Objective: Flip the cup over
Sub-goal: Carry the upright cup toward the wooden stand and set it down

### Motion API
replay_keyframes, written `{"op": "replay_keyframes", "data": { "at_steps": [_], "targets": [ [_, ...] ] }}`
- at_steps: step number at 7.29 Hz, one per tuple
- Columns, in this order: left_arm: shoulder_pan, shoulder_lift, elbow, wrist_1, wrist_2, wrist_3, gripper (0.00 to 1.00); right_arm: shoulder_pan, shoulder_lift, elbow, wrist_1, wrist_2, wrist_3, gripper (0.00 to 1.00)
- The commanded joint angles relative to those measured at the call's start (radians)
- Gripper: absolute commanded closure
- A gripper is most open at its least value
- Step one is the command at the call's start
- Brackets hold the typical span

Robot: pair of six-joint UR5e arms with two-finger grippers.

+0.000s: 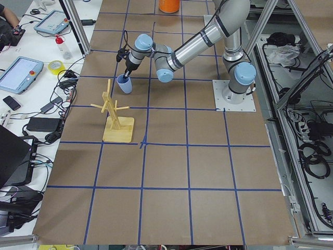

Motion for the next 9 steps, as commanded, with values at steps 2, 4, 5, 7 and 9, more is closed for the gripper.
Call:
{"op": "replay_keyframes", "data": {
  "at_steps": [2,4,5,7,9],
  "targets": [
    [-0.002,-0.011,-0.004,-0.003,0.002,0.003,1.00,0.000,0.000,0.001,0.000,0.000,-0.001,0.00],
    [-0.006,-0.017,-0.003,-0.012,0.001,0.003,0.88,0.000,0.000,0.001,0.000,0.000,-0.001,0.00],
    [-0.006,-0.017,-0.001,-0.032,0.001,0.002,0.15,0.000,0.000,0.001,0.000,0.000,-0.001,0.00],
    [-0.009,0.010,0.031,-0.172,0.002,0.002,0.00,0.000,0.000,0.001,0.000,0.000,0.000,0.00],
    [-0.012,0.046,0.159,-0.449,0.002,-0.020,0.00,0.000,0.000,0.001,0.000,0.000,-0.001,0.00]
  ]
}}
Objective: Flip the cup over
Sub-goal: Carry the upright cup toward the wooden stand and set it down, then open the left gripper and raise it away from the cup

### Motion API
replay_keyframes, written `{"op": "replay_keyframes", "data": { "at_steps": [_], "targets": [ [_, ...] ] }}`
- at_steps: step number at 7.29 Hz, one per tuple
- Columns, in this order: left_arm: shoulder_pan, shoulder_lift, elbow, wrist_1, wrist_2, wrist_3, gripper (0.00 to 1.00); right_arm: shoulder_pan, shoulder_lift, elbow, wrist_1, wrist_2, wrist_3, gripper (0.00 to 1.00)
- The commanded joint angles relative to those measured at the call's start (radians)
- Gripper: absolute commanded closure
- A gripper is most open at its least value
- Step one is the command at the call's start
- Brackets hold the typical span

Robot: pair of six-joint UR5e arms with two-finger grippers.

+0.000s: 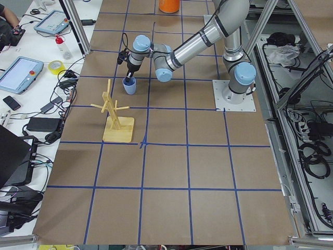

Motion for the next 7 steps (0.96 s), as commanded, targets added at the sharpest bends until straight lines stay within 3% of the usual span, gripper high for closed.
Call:
{"op": "replay_keyframes", "data": {
  "at_steps": [1,2,5,7],
  "targets": [
    [-0.007,0.053,0.146,-0.313,0.000,-0.078,0.00,0.000,0.001,0.000,0.000,0.000,0.000,0.00],
    [-0.008,0.079,0.213,-0.455,0.074,-0.090,0.00,0.000,0.000,0.000,0.000,0.000,0.000,0.00],
    [-0.053,0.180,0.283,-0.706,0.094,-0.236,0.00,0.000,0.000,0.000,0.000,0.000,0.000,0.00],
    [-0.076,0.220,0.268,-0.734,0.092,-0.289,0.00,0.000,0.000,0.000,0.000,0.000,0.000,0.00]
  ]
}}
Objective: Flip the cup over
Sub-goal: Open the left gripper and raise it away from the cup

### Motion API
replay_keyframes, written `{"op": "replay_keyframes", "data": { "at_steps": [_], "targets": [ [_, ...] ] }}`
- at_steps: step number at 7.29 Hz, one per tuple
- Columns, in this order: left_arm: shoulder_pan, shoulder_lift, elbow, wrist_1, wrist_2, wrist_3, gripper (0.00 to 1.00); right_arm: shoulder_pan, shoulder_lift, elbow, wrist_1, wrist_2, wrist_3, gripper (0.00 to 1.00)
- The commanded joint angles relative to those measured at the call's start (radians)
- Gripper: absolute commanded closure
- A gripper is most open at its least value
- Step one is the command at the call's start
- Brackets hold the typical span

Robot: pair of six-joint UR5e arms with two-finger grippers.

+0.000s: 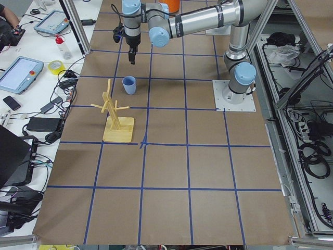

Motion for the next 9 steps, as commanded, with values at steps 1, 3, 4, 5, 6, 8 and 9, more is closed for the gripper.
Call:
{"op": "replay_keyframes", "data": {
  "at_steps": [1,3,4,5,6,8,9],
  "targets": [
    [-0.049,0.047,-0.007,-0.031,0.002,-0.030,0.00,0.000,0.000,0.000,0.000,0.000,0.000,0.00],
    [-0.086,0.090,-0.034,-0.040,0.029,-0.033,0.00,-0.002,0.000,0.000,0.000,0.000,0.000,0.00],
    [-0.086,0.116,-0.056,-0.037,0.031,-0.033,0.00,-0.002,0.000,0.000,0.000,0.000,0.000,0.00],
    [-0.086,0.122,-0.070,-0.035,0.034,-0.033,0.00,-0.002,0.000,0.000,0.000,-0.002,0.000,0.00],
    [-0.088,0.128,-0.074,-0.035,0.033,-0.033,0.00,-0.002,0.002,0.000,0.000,-0.002,0.000,0.00],
    [-0.089,0.139,-0.097,-0.025,0.030,-0.066,0.00,0.002,0.000,0.000,0.000,0.000,0.002,0.00],
    [-0.089,0.147,-0.106,-0.023,0.033,-0.067,0.00,0.005,-0.003,0.000,0.000,-0.002,-0.006,0.00]
  ]
}}
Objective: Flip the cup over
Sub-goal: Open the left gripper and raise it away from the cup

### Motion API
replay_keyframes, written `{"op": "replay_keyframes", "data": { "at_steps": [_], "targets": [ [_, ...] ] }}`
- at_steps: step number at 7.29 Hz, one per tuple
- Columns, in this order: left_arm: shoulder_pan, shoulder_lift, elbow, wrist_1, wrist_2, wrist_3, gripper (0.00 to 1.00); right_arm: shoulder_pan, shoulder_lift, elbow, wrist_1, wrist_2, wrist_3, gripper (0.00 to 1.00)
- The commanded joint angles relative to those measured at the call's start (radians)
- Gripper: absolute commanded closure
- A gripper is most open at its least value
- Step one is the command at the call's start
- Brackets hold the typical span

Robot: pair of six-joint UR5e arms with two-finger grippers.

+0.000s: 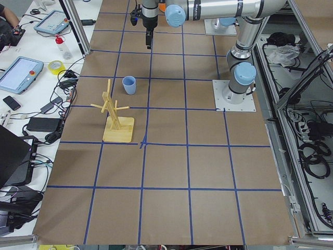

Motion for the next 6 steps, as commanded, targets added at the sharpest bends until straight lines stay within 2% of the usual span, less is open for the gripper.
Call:
{"op": "replay_keyframes", "data": {
  "at_steps": [1,3,5,6],
  "targets": [
    [-0.001,0.022,-0.012,0.005,0.001,-0.039,0.00,0.004,-0.004,-0.002,0.000,-0.001,-0.007,0.00],
    [-0.001,0.039,-0.010,-0.001,0.004,-0.137,0.00,0.010,-0.012,-0.003,0.011,0.002,-0.100,0.00],
    [-0.001,0.062,-0.015,-0.045,0.084,-0.144,0.00,0.011,-0.022,-0.003,0.014,0.002,-0.102,0.00],
    [-0.001,0.063,-0.016,-0.050,0.095,-0.144,0.00,0.010,-0.022,-0.003,0.014,0.002,-0.093,0.00]
  ]
}}
